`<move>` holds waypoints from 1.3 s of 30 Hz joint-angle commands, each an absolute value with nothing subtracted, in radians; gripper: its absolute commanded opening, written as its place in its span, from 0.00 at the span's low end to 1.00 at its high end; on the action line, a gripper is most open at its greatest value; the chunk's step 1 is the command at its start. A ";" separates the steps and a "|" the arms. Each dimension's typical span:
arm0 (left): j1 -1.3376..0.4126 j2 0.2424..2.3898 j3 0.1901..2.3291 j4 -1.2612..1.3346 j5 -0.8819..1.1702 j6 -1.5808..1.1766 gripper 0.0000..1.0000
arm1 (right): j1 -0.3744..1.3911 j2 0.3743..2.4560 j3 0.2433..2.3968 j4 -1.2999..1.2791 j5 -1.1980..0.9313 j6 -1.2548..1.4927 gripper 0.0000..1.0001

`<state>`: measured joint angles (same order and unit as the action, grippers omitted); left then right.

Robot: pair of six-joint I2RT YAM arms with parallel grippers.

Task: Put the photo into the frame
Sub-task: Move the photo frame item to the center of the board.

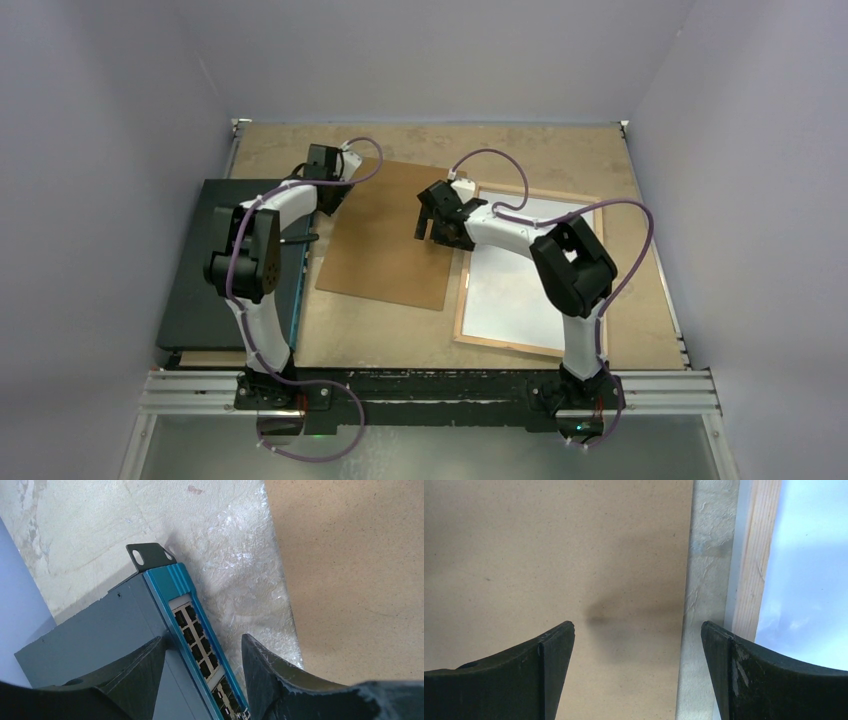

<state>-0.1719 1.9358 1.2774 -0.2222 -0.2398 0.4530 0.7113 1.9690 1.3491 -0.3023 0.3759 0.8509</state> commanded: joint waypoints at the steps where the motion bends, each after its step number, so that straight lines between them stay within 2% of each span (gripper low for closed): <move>1: -0.166 1.976 1.249 -0.240 -0.096 0.402 0.55 | 0.704 1.985 1.355 -0.299 0.372 0.883 0.99; 5: -0.167 1.987 1.248 -0.276 -0.010 0.374 0.55 | 0.701 2.005 1.358 -0.276 0.330 0.908 0.99; 13: -0.187 2.023 1.233 -0.274 0.023 0.372 0.53 | 0.679 1.990 1.341 -0.258 0.319 0.951 0.99; 19: -0.279 1.941 1.199 -0.166 -0.135 0.452 0.53 | 0.674 1.955 1.280 -0.228 0.326 0.974 0.99; 25: -0.283 1.959 1.231 -0.166 -0.226 0.496 0.51 | 0.669 1.940 1.237 -0.201 0.306 0.991 0.99; 32: -0.273 1.900 1.228 -0.169 -0.183 0.500 0.49 | 0.667 1.938 1.223 -0.189 0.306 0.996 0.99; 39: -0.263 1.892 1.289 -0.142 -0.250 0.566 0.38 | 0.664 1.925 1.198 -0.183 0.311 1.011 0.99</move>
